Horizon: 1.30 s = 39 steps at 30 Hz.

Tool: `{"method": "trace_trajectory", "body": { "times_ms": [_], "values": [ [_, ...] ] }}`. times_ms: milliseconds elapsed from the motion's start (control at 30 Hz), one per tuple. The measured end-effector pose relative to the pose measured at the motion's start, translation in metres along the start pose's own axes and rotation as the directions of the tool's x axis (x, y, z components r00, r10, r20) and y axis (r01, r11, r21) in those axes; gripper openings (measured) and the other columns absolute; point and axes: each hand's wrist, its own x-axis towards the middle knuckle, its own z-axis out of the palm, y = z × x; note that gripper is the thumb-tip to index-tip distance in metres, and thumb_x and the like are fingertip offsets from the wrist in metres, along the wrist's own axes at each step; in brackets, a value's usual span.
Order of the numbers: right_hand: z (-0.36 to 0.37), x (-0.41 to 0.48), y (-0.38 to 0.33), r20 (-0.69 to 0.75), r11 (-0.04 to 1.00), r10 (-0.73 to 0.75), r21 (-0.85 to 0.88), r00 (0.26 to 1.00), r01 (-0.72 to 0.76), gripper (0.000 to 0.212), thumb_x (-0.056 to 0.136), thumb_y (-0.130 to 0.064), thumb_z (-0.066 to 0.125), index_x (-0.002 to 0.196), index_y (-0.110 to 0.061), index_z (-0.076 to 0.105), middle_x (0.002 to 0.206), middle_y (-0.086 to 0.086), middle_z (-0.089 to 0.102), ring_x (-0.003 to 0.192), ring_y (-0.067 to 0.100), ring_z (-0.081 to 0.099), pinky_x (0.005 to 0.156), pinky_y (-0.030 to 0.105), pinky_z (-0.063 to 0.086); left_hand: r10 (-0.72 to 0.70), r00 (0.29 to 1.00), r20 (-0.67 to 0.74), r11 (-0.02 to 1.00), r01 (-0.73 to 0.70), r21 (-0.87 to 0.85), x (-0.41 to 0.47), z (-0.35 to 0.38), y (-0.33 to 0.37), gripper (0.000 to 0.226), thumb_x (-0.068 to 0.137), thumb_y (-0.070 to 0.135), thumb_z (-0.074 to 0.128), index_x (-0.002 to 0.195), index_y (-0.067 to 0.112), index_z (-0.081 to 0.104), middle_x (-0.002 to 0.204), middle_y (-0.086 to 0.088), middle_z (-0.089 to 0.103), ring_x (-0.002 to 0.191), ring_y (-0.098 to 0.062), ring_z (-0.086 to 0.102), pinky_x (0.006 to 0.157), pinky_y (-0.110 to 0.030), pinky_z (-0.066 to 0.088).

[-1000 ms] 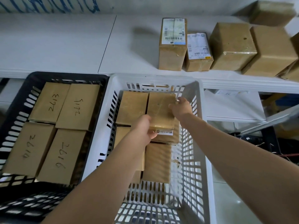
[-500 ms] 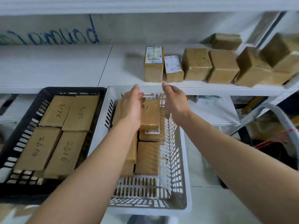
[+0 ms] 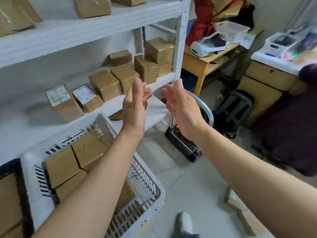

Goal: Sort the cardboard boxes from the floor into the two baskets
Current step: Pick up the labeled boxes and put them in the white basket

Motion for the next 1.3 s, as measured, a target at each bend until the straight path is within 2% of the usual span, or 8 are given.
{"method": "trace_trajectory", "body": {
  "times_ms": [100, 233, 467, 633, 733, 867, 1033, 1300],
  "values": [
    [-0.062, -0.033, -0.012, -0.171, 1.0, -0.01, 0.005, 0.985, 0.01, 0.051, 0.095, -0.055, 0.036, 0.116, -0.016, 0.06, 0.126, 0.002, 0.061, 0.121, 0.016, 0.055, 0.111, 0.036, 0.035, -0.02, 0.974, 0.224, 1.0, 0.022, -0.007, -0.023, 0.059, -0.013, 0.088, 0.056, 0.092, 0.042, 0.107, 0.023, 0.061, 0.108, 0.003, 0.068, 0.107, -0.011, 0.065, 0.1, -0.031, 0.045],
    [-0.155, -0.09, -0.027, -0.435, 0.999, -0.043, -0.024, 0.9, 0.036, 0.057, 0.095, -0.055, 0.036, 0.129, -0.011, 0.053, 0.135, 0.003, 0.055, 0.124, 0.011, 0.05, 0.113, 0.036, 0.032, -0.106, 0.882, 0.46, 0.989, 0.143, -0.045, -0.066, 0.146, -0.037, 0.059, 0.097, 0.055, 0.03, 0.121, 0.008, 0.055, 0.113, -0.006, 0.063, 0.112, -0.018, 0.061, 0.11, -0.043, 0.038],
    [-0.311, -0.17, -0.02, -0.691, 0.998, 0.017, -0.029, 0.723, -0.05, 0.064, 0.093, -0.058, 0.04, 0.136, -0.011, 0.048, 0.133, 0.0, 0.057, 0.126, 0.01, 0.049, 0.112, 0.033, 0.035, -0.224, 0.694, 0.684, 0.968, 0.241, 0.072, -0.151, 0.277, -0.082, 0.048, 0.098, 0.053, 0.031, 0.112, 0.015, 0.057, 0.119, -0.01, 0.061, 0.111, -0.02, 0.061, 0.106, -0.039, 0.04],
    [-0.412, -0.196, 0.024, -0.71, 0.979, 0.144, -0.001, 0.689, -0.205, 0.055, 0.088, -0.067, 0.042, 0.118, -0.024, 0.057, 0.125, -0.005, 0.06, 0.12, 0.008, 0.053, 0.109, 0.035, 0.037, -0.355, 0.681, 0.64, 0.931, 0.317, 0.179, -0.187, 0.361, -0.151, 0.051, 0.097, 0.056, 0.032, 0.111, 0.014, 0.058, 0.112, -0.006, 0.063, 0.112, -0.022, 0.061, 0.098, -0.033, 0.045],
    [-0.47, -0.202, 0.058, -0.718, 0.95, 0.218, 0.0, 0.661, -0.313, 0.046, 0.085, -0.07, 0.044, 0.097, -0.029, 0.06, 0.117, -0.009, 0.062, 0.115, 0.011, 0.056, 0.109, 0.039, 0.037, -0.454, 0.673, 0.584, 0.889, 0.389, 0.243, -0.208, 0.401, -0.205, 0.05, 0.097, 0.055, 0.033, 0.108, 0.013, 0.058, 0.102, -0.003, 0.061, 0.101, -0.021, 0.062, 0.086, -0.028, 0.044],
    [-0.522, -0.201, 0.112, -0.696, 0.892, 0.349, 0.042, 0.628, -0.45, 0.04, 0.086, -0.067, 0.045, 0.087, -0.029, 0.059, 0.115, -0.007, 0.062, 0.115, 0.013, 0.054, 0.109, 0.04, 0.037, -0.587, 0.652, 0.48, 0.809, 0.485, 0.331, -0.224, 0.42, -0.276, 0.049, 0.097, 0.055, 0.033, 0.107, 0.012, 0.056, 0.098, -0.001, 0.057, 0.093, -0.017, 0.058, 0.081, -0.025, 0.043],
    [-0.564, -0.193, 0.196, -0.691, 0.827, 0.472, 0.133, 0.547, -0.546, 0.055, 0.088, -0.066, 0.043, 0.117, -0.021, 0.057, 0.127, -0.002, 0.058, 0.12, 0.014, 0.051, 0.112, 0.041, 0.034, -0.692, 0.594, 0.411, 0.717, 0.496, 0.49, -0.225, 0.422, -0.371, 0.051, 0.096, 0.057, 0.033, 0.107, 0.013, 0.056, 0.102, -0.003, 0.057, 0.097, -0.018, 0.06, 0.084, -0.027, 0.041],
    [-0.62, -0.181, 0.366, -0.717, 0.764, 0.584, 0.326, 0.382, -0.557, 0.063, 0.088, -0.065, 0.045, 0.125, -0.015, 0.056, 0.13, 0.0, 0.057, 0.122, 0.016, 0.05, 0.11, 0.039, 0.035, -0.781, 0.477, 0.404, 0.596, 0.372, 0.712, -0.225, 0.441, -0.546, 0.055, 0.095, 0.06, 0.033, 0.113, 0.014, 0.056, 0.107, 0.0, 0.059, 0.105, -0.019, 0.06, 0.098, -0.035, 0.043]
  ]
}}
